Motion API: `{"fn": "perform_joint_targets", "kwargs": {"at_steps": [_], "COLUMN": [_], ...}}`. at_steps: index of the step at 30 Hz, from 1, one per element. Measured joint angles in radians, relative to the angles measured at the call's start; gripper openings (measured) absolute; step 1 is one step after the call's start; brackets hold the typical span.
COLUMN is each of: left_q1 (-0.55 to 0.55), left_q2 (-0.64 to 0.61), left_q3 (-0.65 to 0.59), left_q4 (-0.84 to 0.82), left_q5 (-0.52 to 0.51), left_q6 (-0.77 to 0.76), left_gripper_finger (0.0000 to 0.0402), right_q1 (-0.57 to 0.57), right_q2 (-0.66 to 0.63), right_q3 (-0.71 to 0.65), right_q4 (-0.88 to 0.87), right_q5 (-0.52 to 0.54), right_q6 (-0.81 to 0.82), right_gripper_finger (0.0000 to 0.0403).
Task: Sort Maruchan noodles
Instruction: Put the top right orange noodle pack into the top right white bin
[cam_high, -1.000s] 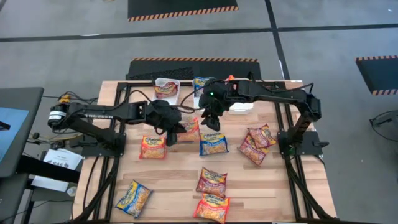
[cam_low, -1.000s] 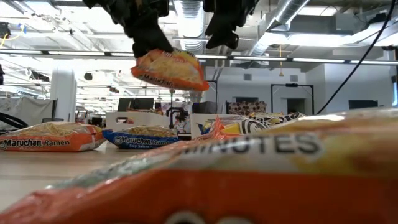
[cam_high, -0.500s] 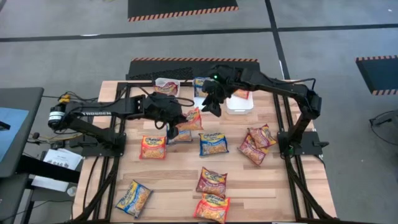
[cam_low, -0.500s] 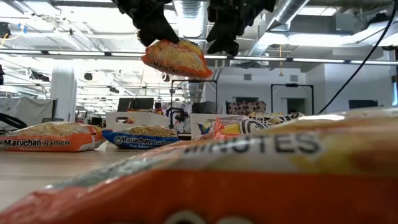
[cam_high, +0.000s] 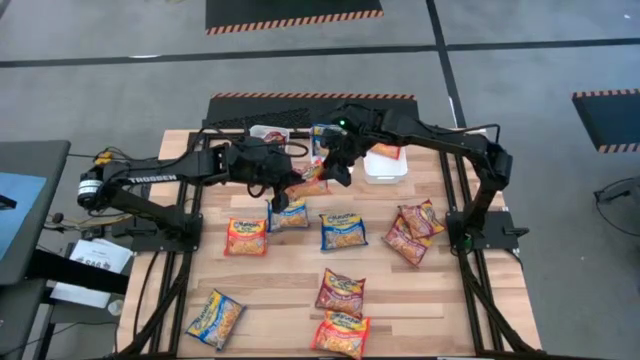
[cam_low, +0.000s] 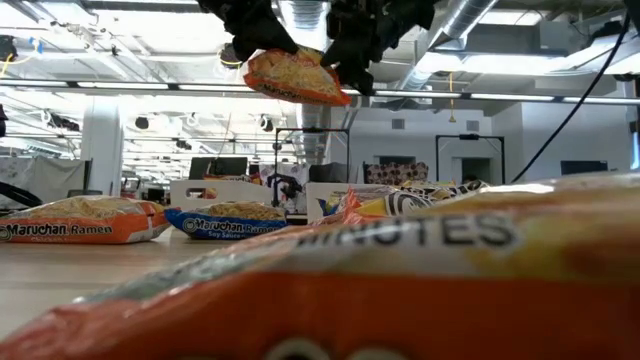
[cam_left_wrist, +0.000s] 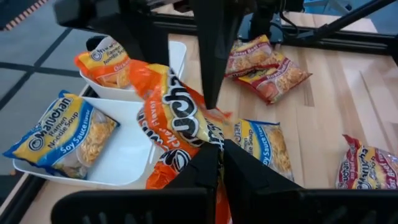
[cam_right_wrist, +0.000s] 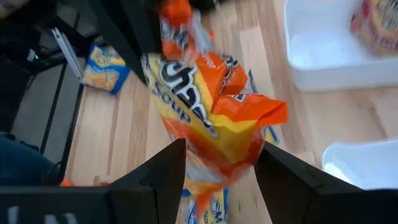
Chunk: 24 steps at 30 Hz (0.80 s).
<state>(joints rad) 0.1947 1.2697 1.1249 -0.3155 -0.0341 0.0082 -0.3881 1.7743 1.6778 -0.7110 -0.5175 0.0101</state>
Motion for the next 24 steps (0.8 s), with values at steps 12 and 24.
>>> {"fn": "perform_joint_targets", "kwargs": {"at_steps": [12,24], "left_q1": [0.012,0.036], "left_q2": [0.000,0.000], "left_q3": [0.001,0.001], "left_q4": [0.053,0.061], "left_q5": [-0.002,-0.007], "left_q6": [0.025,0.014], "left_gripper_finger": [0.0000,0.0000], "right_q1": [0.012,0.032], "right_q2": [0.001,0.001], "right_q3": [-0.001,-0.001], "right_q4": [0.070,0.102], "right_q5": [-0.048,-0.034], "right_q6": [0.043,0.136], "right_gripper_finger": [0.0190,0.0012]}}
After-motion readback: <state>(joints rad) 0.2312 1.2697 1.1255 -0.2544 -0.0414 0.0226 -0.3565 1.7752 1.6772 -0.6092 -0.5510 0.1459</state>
